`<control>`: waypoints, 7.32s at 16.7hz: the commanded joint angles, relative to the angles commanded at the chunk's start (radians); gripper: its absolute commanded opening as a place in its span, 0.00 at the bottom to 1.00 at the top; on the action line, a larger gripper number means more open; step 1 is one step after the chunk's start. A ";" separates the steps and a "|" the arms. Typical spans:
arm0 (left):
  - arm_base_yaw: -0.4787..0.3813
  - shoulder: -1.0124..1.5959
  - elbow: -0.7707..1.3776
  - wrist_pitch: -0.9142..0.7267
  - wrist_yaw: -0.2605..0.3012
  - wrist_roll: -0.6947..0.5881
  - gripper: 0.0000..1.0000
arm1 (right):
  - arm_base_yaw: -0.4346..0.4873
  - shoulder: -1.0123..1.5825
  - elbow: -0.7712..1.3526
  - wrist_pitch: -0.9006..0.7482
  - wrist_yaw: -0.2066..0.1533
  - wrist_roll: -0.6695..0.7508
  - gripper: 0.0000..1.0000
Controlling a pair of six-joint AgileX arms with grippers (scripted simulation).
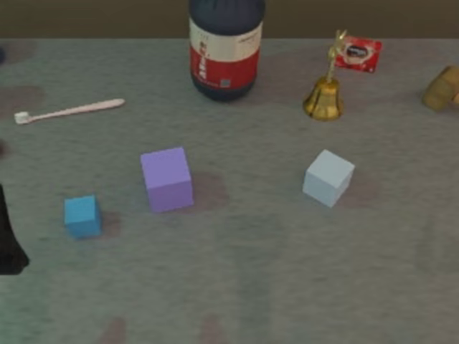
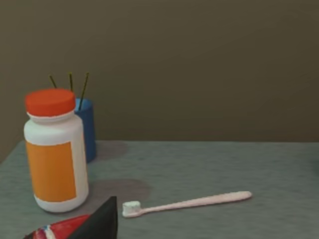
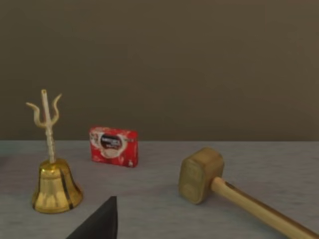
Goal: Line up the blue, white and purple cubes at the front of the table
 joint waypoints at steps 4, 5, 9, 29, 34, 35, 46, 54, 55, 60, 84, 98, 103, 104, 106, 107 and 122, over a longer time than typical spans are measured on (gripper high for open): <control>-0.005 0.031 0.030 -0.020 0.002 -0.008 1.00 | 0.000 0.000 0.000 0.000 0.000 0.000 1.00; -0.010 0.062 0.060 -0.040 0.003 -0.016 1.00 | 0.000 0.000 0.000 0.000 0.000 0.000 1.00; -0.035 0.295 0.253 -0.172 0.004 -0.068 1.00 | 0.000 0.000 0.000 0.000 0.000 0.000 1.00; -0.172 1.932 1.341 -0.974 0.001 -0.357 1.00 | 0.000 0.000 0.000 0.000 0.000 0.000 1.00; -0.173 1.942 1.351 -0.979 0.001 -0.359 1.00 | 0.000 0.000 0.000 0.000 0.000 0.000 1.00; -0.168 1.939 1.348 -0.977 0.001 -0.358 1.00 | 0.000 0.000 0.000 0.000 0.000 0.000 1.00; -0.172 2.109 1.198 -0.659 0.002 -0.355 1.00 | 0.000 0.000 0.000 0.000 0.000 0.000 1.00; -0.172 2.110 1.197 -0.658 0.002 -0.355 0.70 | 0.000 0.000 0.000 0.000 0.000 0.000 1.00; -0.172 2.110 1.197 -0.658 0.002 -0.355 0.62 | 0.000 0.000 0.000 0.000 0.000 0.000 1.00; -0.172 2.110 1.197 -0.658 0.002 -0.355 0.25 | 0.000 0.000 0.000 0.000 0.000 0.000 1.00; -0.151 1.944 1.335 -0.931 -0.010 -0.350 0.00 | 0.000 0.000 0.000 0.000 0.000 0.000 1.00; -0.765 2.253 1.846 -1.169 -0.012 -0.799 0.00 | 0.000 0.000 0.000 0.000 0.000 0.000 1.00; -0.969 2.328 2.015 -1.235 -0.016 -0.953 0.00 | 0.000 0.000 0.000 0.000 0.000 0.000 1.00; -0.979 2.332 2.024 -1.238 -0.017 -0.962 0.00 | 0.000 0.000 0.000 0.000 0.000 0.000 1.00; -0.980 2.332 2.025 -1.239 -0.017 -0.963 0.00 | 0.000 0.000 0.000 0.000 0.000 0.000 1.00; -0.980 2.332 2.025 -1.239 -0.017 -0.963 0.00 | 0.000 0.000 0.000 0.000 0.000 0.000 1.00; -0.983 2.387 1.839 -0.998 -0.016 -0.965 0.08 | 0.000 0.000 0.000 0.000 0.000 0.000 1.00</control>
